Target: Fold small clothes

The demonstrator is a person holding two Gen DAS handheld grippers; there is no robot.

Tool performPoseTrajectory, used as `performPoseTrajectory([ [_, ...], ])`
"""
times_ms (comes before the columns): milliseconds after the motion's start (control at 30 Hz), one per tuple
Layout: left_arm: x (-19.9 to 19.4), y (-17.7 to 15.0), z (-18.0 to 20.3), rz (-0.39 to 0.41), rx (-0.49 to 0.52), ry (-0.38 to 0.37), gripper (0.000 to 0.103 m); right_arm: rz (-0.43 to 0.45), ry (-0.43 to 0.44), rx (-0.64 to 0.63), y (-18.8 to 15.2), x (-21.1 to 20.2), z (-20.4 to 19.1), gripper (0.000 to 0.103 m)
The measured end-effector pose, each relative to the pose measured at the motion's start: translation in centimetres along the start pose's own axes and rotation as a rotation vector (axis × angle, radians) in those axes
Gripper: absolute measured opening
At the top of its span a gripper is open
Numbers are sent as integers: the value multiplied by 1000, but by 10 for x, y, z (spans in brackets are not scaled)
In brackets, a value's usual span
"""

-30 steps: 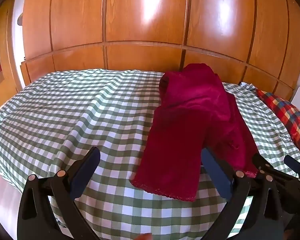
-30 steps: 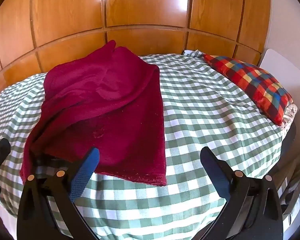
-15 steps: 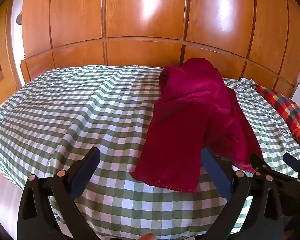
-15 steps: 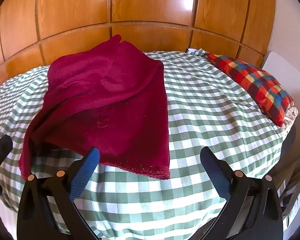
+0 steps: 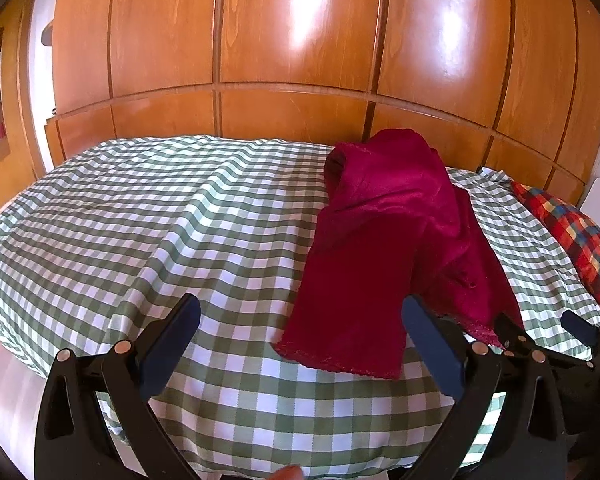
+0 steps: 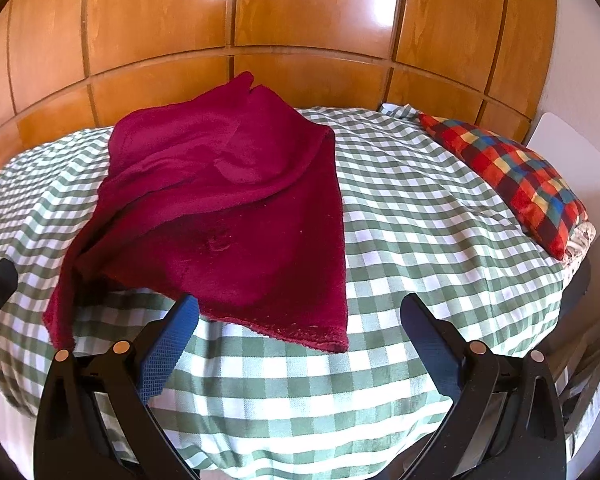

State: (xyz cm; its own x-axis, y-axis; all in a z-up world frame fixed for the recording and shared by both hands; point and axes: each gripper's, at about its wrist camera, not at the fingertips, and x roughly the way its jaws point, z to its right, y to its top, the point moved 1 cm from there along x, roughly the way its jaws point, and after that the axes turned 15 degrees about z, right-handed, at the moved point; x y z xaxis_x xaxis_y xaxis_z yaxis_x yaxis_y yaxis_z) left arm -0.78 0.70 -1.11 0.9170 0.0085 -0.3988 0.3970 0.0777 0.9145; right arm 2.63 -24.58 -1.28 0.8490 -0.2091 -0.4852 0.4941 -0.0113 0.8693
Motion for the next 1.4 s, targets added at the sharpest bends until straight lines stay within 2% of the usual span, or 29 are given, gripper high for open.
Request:
performPoseTrajectory([
  [200, 0, -3, 2, -16, 25, -11, 100, -13, 4, 22, -2, 2, 4, 100],
  [733, -4, -2, 0, -2, 46, 24, 100, -11, 16, 33, -3, 2, 6, 100],
  [1400, -7, 1, 9, 5, 70, -4, 100, -11, 16, 41, -1, 3, 8, 100],
])
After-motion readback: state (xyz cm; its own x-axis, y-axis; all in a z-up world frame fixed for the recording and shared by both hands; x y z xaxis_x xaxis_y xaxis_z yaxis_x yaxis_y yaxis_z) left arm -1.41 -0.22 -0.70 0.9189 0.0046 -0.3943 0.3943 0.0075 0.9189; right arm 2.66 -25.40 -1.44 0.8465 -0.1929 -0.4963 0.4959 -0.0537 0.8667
